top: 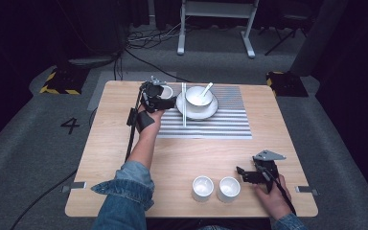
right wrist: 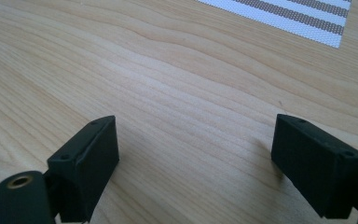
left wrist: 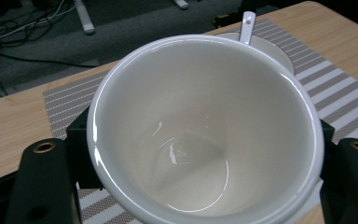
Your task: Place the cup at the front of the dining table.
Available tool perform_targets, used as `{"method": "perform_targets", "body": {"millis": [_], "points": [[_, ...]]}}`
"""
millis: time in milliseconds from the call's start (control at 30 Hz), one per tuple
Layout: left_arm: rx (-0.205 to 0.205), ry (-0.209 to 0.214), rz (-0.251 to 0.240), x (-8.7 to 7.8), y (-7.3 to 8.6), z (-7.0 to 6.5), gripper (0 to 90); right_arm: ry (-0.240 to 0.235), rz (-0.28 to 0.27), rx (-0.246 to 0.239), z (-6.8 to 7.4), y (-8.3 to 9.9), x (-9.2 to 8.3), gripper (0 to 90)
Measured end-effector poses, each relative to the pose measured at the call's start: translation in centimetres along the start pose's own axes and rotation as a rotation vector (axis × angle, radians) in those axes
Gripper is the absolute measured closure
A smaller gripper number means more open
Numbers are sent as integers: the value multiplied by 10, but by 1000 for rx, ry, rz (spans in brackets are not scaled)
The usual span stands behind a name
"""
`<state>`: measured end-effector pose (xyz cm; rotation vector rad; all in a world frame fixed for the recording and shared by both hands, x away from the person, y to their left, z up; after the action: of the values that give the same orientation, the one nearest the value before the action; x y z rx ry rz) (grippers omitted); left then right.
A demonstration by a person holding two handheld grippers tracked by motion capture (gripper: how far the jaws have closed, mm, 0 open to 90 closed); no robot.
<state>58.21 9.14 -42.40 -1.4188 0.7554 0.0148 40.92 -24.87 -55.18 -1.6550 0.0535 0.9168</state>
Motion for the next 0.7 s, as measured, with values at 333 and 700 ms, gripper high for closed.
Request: {"method": "perform_targets", "body": {"millis": [333,700], "points": [[-14,-48,47,29,21,12,267,0,0,0,0,0,0,152],[-83,-59,96,44,50,23,267,2,0,0,0,0,0,152]]}}
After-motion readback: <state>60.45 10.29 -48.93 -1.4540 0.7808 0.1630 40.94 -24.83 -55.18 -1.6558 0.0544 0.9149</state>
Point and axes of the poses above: each handheld gripper's, and its own axes: x roughly forward along the jaws, y roughly out of its underside, z roughly to its left, the point moved 7 cm from there along x, roughly forward along the jaws, and after that the axes turned 7 degrees about -z, right-handed, at the moved point
